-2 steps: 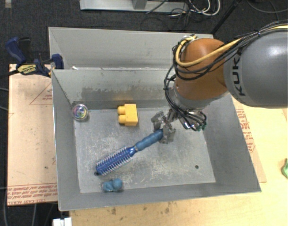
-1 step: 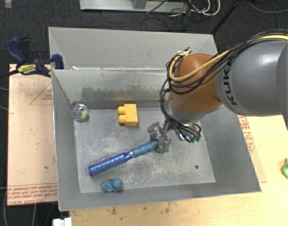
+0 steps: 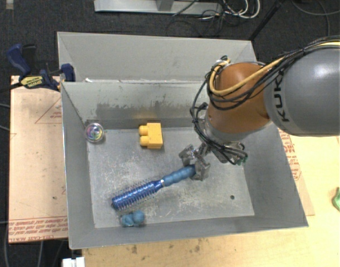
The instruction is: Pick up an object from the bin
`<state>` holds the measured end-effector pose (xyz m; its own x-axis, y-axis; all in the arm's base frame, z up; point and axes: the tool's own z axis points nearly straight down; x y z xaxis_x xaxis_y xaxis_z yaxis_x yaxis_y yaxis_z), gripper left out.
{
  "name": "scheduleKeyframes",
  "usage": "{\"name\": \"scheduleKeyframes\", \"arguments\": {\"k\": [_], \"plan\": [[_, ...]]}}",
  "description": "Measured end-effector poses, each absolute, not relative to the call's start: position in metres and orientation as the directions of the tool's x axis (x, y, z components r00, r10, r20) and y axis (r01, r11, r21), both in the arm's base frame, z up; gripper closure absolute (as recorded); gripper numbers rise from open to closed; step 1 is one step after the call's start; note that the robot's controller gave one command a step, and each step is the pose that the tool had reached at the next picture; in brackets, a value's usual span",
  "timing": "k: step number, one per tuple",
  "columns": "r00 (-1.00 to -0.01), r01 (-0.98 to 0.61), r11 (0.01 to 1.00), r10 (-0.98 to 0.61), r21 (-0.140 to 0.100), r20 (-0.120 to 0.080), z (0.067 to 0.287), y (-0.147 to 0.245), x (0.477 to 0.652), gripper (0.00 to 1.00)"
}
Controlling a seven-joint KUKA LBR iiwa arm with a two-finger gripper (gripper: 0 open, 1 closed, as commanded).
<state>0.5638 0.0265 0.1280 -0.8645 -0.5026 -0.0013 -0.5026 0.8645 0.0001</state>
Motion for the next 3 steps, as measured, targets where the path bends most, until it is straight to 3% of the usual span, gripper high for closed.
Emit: {"name": "scheduleKeyframes", "arguments": {"k": [1,2,3], "plan": [[-0.864,-0.503,0.864,-0.503,0.001,-0.002,0.128,0.027,0.564,0.00],[-0.893,-0.450,0.893,-0.450,0.004,0.002,0.066,0.039,0.568,0.00],[-0.894,-0.449,0.894,-0.449,0.001,-0.003,0.070,0.038,0.569,1.00]]}}
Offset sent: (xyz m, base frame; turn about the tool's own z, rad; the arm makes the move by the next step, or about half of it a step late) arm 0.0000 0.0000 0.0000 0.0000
